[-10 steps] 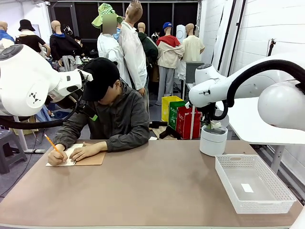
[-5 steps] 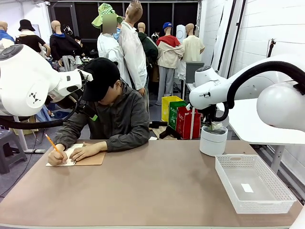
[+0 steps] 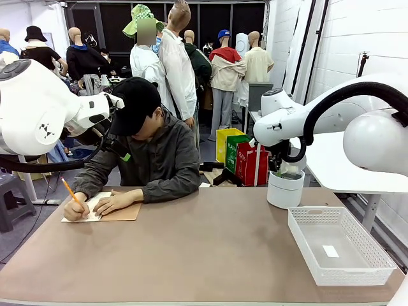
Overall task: Sort the paper based on its condition.
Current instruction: If a person hands you a paper, place it in the Organizing basket , and if it's crumpled, put it in the Trash can.
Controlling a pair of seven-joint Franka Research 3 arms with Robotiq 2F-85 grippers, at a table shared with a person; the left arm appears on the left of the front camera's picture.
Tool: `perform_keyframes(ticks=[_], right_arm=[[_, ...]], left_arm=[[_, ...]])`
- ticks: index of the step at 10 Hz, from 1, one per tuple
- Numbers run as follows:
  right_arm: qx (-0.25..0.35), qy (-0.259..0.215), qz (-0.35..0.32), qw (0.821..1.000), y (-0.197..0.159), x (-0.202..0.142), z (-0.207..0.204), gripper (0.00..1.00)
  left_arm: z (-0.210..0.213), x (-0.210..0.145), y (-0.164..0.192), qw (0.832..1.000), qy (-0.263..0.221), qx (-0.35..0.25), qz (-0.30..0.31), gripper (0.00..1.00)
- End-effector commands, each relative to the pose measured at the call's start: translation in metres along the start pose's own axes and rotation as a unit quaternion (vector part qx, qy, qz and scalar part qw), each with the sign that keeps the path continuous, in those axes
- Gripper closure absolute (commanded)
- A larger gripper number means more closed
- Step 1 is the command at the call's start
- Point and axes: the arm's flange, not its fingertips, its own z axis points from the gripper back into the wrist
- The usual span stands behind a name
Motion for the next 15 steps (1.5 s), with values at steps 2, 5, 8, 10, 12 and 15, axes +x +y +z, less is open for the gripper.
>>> perform_keyframes(ticks=[2, 5, 8, 10, 12, 15], right_arm=[[-0.005, -0.013, -0.020, 1.000, -0.005, 0.001, 0.007, 0.00], [-0.003, -0.012, -0.023, 1.000, -0.004, 0.003, 0.017, 0.00], [-0.005, -0.011, -0.013, 1.000, -0.004, 0.002, 0.015, 0.00], [-0.005, -0.011, -0.013, 1.000, -0.004, 0.002, 0.015, 0.00], [-0.005, -0.011, -0.013, 1.000, -0.004, 0.002, 0.015, 0.00], [-0.005, -0.011, -0.013, 1.000, -0.004, 0.002, 0.015, 0.00]], left_arm=[[0.001, 0.000, 0.001, 1.000, -0.001, -0.001, -0.001, 0.00], [0.001, 0.000, 0.001, 1.000, -0.001, -0.001, -0.001, 0.00], [0.001, 0.000, 0.001, 1.000, -0.001, -0.001, -0.001, 0.00], [0.001, 0.000, 0.001, 1.000, -0.001, -0.001, -0.001, 0.00], [0.001, 0.000, 0.001, 1.000, -0.001, -0.001, -0.001, 0.00], [0.001, 0.000, 0.001, 1.000, -0.001, -0.001, -0.001, 0.00]])
